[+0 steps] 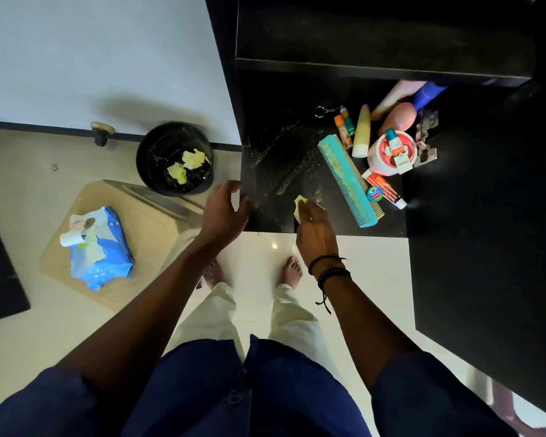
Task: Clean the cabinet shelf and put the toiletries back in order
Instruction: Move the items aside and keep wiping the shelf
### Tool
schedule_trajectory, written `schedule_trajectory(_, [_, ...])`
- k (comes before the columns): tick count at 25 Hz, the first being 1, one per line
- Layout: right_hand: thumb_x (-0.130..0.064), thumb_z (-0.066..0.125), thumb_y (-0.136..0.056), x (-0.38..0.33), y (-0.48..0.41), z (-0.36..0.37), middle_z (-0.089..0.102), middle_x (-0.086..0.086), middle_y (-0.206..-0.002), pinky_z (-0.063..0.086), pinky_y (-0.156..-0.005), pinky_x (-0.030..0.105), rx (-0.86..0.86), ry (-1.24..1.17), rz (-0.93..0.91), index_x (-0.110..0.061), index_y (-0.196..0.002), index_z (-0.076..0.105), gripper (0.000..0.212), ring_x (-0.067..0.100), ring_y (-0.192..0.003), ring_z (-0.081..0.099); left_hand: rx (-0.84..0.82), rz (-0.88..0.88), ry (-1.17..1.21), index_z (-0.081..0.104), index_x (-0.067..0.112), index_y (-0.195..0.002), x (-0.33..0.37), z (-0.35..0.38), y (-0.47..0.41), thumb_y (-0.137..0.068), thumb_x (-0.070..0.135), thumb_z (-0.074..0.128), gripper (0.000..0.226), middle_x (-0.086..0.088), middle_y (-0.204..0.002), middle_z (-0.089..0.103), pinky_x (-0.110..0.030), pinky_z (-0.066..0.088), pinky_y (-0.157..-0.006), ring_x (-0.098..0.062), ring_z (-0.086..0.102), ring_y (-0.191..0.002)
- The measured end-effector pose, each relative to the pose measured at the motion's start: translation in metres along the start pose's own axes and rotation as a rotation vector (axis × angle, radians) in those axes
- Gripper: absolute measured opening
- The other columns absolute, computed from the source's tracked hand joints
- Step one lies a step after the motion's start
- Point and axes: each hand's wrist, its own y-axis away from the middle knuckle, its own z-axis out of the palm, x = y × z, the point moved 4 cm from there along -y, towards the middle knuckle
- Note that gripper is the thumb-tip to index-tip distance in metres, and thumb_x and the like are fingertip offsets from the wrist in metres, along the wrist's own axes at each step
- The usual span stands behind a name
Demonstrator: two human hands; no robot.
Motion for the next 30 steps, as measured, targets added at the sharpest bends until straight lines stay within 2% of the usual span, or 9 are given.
schedule_trajectory(2, [-0.031,0.066,-0.079,-0.013,0.004,0.01,0.062,0.022,-0.124,0.045,-0.102,0.039,-0.05,0.18,-0.156,0.005,-0.117,0.062,0.052,0.034,-0.115,0.06,-0.057,-0.041,-0.014,0.051,0.01,-0.126,-0.008,0.003,-0.003,-0.093,0.019,0.055,0.035,-0.011,-0.129,0.053,-0.043,0.046,-0.098,-0.025,0.049,-0.118])
schedule_trajectory(5, [-0.051,0.024,-0.094,-0.004,-0.031,0.0,0.021,0.018,-0.155,0.011,-0.118,0.04,-0.016,0.162,-0.11,0.0,-0.147,0.021,0.073,0.033,-0.145,0.02,-0.142,-0.053,-0.064,0.046,0.012,-0.132,-0.016,0.007,-0.008,-0.095,0.023,0.051,0.039,-0.012,-0.136,0.048,-0.043,0.044,-0.1,-0.027,0.047,-0.122])
schedule_trajectory(8, [-0.055,0.022,-0.096,-0.005,-0.083,-0.012,0.001,0.015,-0.159,0.004,-0.121,0.039,0.001,0.088,0.01,-0.005,-0.15,0.004,0.076,0.03,-0.148,0.001,-0.173,-0.054,-0.077,0.041,0.012,-0.136,-0.024,0.007,-0.013,-0.097,0.025,0.047,0.041,-0.011,-0.141,0.044,-0.045,0.043,-0.102,-0.028,0.047,-0.125])
schedule_trajectory(11, [-0.053,0.019,-0.095,-0.042,-0.081,0.003,0.004,0.018,-0.158,0.008,-0.121,0.042,-0.015,0.047,-0.04,-0.003,-0.15,0.007,0.075,0.031,-0.148,0.004,-0.177,-0.082,-0.061,0.037,0.008,-0.14,-0.033,0.006,-0.014,-0.099,0.022,0.042,0.044,-0.013,-0.145,0.042,-0.043,0.037,-0.108,-0.028,0.042,-0.132])
schedule_trajectory(15, [-0.051,0.023,-0.096,-0.075,0.007,0.046,0.013,0.013,-0.158,0.011,-0.121,0.039,-0.119,0.067,-0.264,-0.006,-0.15,0.014,0.071,0.028,-0.147,0.013,-0.214,-0.19,0.057,0.03,0.006,-0.144,-0.037,0.006,-0.012,-0.101,0.023,0.037,0.046,-0.016,-0.147,0.039,-0.045,0.037,-0.108,-0.03,0.041,-0.132])
schedule_trajectory(17, [-0.05,0.025,-0.096,-0.065,0.019,0.044,0.016,0.009,-0.158,0.007,-0.12,0.036,-0.133,0.109,-0.256,-0.01,-0.15,0.014,0.068,0.025,-0.146,0.019,-0.265,-0.219,0.116,0.031,0.006,-0.143,-0.035,0.007,-0.011,-0.102,0.024,0.036,0.045,-0.016,-0.142,0.044,-0.043,0.041,-0.105,-0.03,0.047,-0.127])
schedule_trajectory(20, [-0.045,0.025,-0.096,-0.046,-0.03,0.019,0.025,0.012,-0.155,0.014,-0.118,0.04,-0.029,0.163,-0.143,-0.007,-0.148,0.022,0.065,0.026,-0.143,0.028,-0.309,-0.223,0.169,0.036,0.009,-0.141,-0.032,0.007,-0.016,-0.101,0.023,0.035,0.043,-0.015,-0.14,0.047,-0.045,0.041,-0.104,-0.029,0.048,-0.126])
schedule_trajectory(24, [-0.039,0.024,-0.101,-0.064,-0.097,-0.002,0.004,0.012,-0.159,0.006,-0.121,0.04,-0.067,0.097,-0.011,-0.006,-0.151,0.006,0.062,0.024,-0.148,0.008,-0.274,-0.298,0.282,0.036,0.009,-0.141,-0.041,0.002,-0.02,-0.101,0.021,0.034,0.042,-0.015,-0.136,0.051,-0.044,0.043,-0.104,-0.027,0.053,-0.12])
schedule_trajectory(30, [-0.039,0.016,-0.095,-0.101,-0.009,0.034,0.014,0.011,-0.158,0.012,-0.12,0.037,-0.128,0.038,-0.154,-0.007,-0.15,0.015,0.064,0.026,-0.147,0.015,-0.265,-0.299,0.276,0.037,0.008,-0.141,-0.048,-0.001,-0.015,-0.102,0.023,0.034,0.042,-0.015,-0.135,0.051,-0.047,0.046,-0.1,-0.028,0.054,-0.116])
